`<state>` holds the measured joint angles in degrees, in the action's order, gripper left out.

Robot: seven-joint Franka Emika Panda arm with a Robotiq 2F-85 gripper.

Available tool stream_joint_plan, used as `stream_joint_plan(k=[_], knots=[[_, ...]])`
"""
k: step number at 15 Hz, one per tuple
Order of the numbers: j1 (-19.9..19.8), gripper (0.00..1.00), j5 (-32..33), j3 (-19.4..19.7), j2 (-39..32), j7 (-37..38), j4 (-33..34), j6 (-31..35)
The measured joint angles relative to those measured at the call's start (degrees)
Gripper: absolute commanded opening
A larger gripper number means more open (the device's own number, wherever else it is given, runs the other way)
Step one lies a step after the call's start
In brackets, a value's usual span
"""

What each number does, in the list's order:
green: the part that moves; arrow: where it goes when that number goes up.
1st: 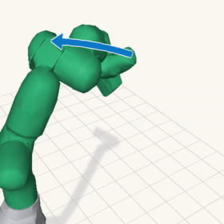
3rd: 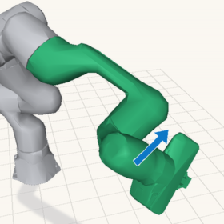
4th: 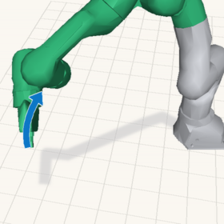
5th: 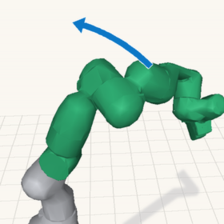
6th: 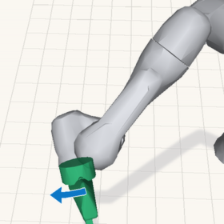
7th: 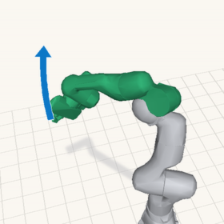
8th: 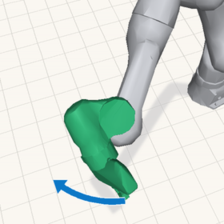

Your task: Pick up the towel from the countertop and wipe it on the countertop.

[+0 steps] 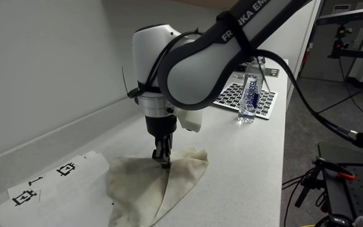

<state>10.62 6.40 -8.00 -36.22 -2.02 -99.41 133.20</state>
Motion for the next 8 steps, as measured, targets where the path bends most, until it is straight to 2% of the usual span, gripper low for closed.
stream_joint_plan(k=[3,8], knots=[[-0.01,0.01,-0.04,0.27,-3.17,0.11,2.13,0.13],[-0.10,0.01,-0.46,0.32,-3.42,0.14,2.49,0.13]])
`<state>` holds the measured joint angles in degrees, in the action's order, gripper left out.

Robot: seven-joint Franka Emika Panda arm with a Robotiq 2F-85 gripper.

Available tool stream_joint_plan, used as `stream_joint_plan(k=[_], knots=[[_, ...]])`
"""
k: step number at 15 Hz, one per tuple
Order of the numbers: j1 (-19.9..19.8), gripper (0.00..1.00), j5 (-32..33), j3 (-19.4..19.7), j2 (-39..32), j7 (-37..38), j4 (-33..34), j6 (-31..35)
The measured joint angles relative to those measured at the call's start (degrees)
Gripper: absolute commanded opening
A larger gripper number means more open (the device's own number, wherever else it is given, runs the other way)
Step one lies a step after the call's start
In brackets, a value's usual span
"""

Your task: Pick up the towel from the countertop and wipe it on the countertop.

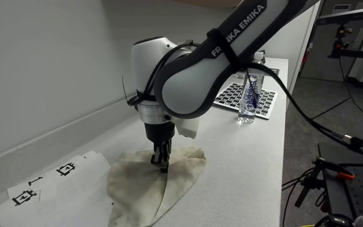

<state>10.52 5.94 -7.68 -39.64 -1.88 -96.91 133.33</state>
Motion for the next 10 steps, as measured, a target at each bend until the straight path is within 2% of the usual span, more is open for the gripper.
stream_joint_plan(k=[4,10], knots=[[0.00,0.01,-0.14,-0.12,1.41,0.00,-2.36,-0.03],[0.00,0.01,-0.15,-0.33,7.03,-0.01,-11.77,-0.19]])
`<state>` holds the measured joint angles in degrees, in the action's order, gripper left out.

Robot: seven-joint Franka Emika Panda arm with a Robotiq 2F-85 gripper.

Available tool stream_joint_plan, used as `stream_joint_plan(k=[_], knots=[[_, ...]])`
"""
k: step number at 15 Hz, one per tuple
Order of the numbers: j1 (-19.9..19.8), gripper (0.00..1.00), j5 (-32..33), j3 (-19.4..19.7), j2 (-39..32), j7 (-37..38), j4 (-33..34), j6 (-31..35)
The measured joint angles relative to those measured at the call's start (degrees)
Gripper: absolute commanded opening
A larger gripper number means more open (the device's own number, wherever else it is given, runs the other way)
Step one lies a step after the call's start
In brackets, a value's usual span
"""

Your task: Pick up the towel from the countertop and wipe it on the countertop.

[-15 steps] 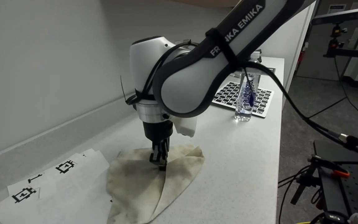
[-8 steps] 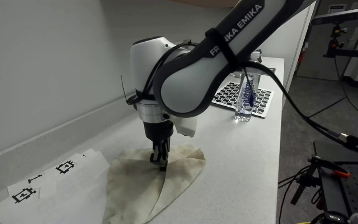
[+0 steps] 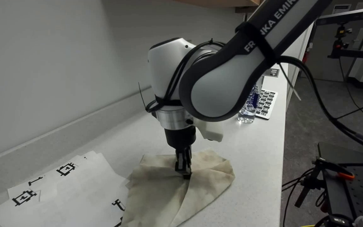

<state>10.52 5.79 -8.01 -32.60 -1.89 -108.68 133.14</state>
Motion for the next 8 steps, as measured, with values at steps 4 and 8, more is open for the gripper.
stream_joint_plan(k=[4,8], knots=[[-0.05,0.01,0.08,0.44,4.38,-0.01,-7.21,-0.11],[-0.34,0.01,0.25,1.21,7.78,-0.02,-12.81,-0.12]])
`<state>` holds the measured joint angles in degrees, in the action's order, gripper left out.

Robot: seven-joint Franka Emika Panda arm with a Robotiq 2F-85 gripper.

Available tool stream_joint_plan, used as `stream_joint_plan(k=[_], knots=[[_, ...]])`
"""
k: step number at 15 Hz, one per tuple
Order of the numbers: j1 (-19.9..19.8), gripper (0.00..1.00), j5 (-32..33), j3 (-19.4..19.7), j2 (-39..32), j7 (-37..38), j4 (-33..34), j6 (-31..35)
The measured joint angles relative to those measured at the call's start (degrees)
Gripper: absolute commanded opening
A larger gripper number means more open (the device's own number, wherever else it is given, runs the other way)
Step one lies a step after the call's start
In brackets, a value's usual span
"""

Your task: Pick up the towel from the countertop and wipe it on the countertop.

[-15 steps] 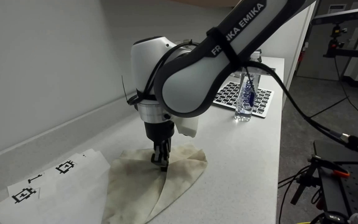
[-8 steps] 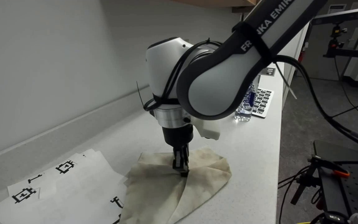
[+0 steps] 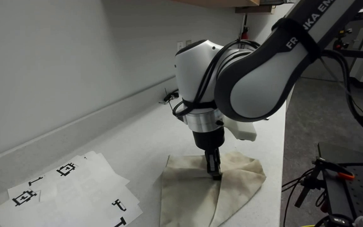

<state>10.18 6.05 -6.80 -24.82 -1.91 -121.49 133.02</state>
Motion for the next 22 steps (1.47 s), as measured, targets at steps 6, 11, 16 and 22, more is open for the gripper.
stream_joint_plan(k=[6,11,16,22], knots=[[0.38,0.01,3.44,0.10,-0.20,0.03,0.40,0.07],[0.78,0.01,4.73,0.15,-5.73,0.13,9.80,0.54],[1.62,0.01,4.73,0.35,-12.45,0.56,22.12,0.60],[2.74,0.01,4.73,1.15,-19.12,1.25,34.04,0.60]])
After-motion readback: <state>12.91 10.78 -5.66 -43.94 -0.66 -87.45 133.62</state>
